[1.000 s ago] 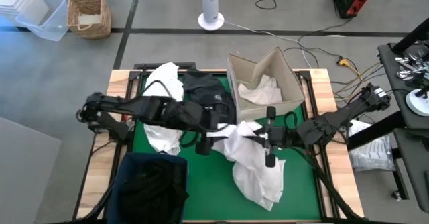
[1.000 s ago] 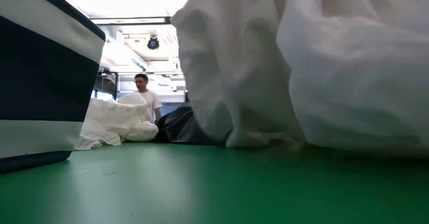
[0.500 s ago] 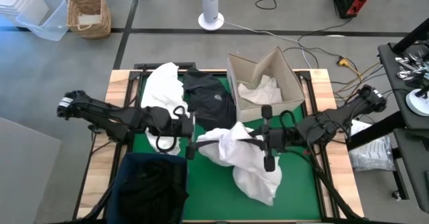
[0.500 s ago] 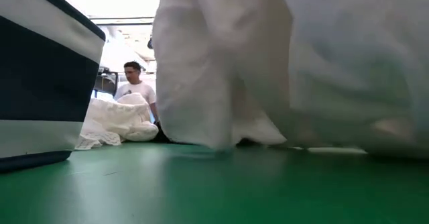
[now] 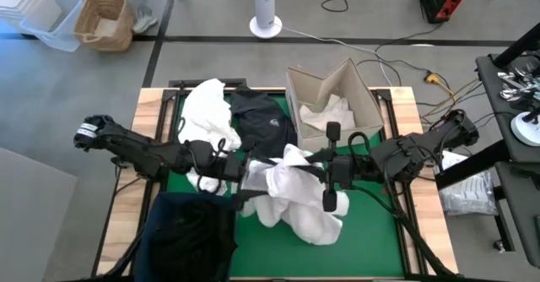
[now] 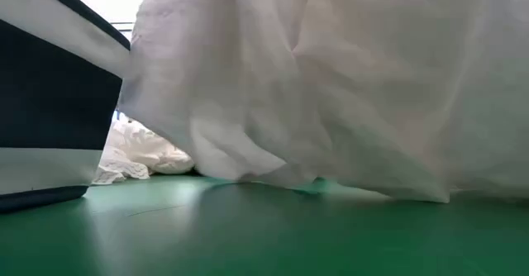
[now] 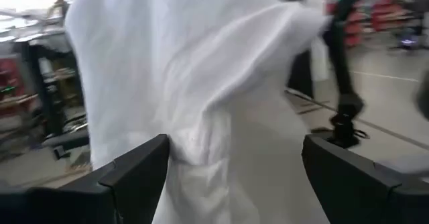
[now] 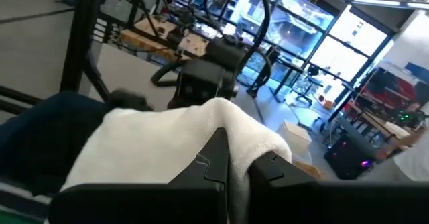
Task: Sort clothes
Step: Put the bottom white shirt into the brown laundry organizer
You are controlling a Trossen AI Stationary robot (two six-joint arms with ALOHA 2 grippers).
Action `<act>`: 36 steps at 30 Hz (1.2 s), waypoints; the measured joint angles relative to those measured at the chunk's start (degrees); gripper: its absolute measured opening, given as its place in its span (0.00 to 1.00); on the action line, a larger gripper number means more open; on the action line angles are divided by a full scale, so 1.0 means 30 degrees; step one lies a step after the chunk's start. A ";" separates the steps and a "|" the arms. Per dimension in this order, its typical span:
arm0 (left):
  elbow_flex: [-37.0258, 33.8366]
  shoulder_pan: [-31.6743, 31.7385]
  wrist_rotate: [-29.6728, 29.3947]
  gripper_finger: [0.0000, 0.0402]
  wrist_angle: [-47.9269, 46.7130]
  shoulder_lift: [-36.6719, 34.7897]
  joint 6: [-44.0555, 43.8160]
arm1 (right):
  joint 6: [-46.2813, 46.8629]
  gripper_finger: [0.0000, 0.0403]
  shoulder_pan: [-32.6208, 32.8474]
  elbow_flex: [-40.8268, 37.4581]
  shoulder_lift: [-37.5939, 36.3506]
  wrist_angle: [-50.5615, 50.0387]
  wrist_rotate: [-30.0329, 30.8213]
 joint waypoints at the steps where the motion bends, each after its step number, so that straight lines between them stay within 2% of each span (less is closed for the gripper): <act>1: 0.0000 0.0000 -0.0567 0.79 0.0413 0.0274 -0.0051 | 0.0008 0.02 -0.0104 0.0103 0.0117 0.0130 0.0004; 4: 0.0131 -0.0006 -0.2046 0.79 0.1721 0.1289 -0.0370 | 0.0144 0.02 -0.0321 0.0223 0.0414 0.0329 0.0027; 9: 0.0934 0.0000 -0.2292 0.81 0.3534 0.3216 0.0051 | 0.0467 0.02 -0.0806 0.0260 0.0687 0.1097 0.0027; 23: 0.6152 0.0183 -0.2292 0.99 0.3017 0.8128 0.1155 | 0.0493 0.02 -0.1001 0.0260 0.0704 0.1667 -0.0140; 31: 0.7067 0.0263 -0.1682 0.94 0.3167 0.8939 0.2054 | 0.0500 0.02 -0.0987 0.0260 0.0563 0.1633 -0.0221; 36: 0.6990 0.0284 -0.2394 0.83 0.4128 0.8939 0.1989 | 0.0291 0.02 -0.0994 0.0260 0.0541 0.1774 -0.0223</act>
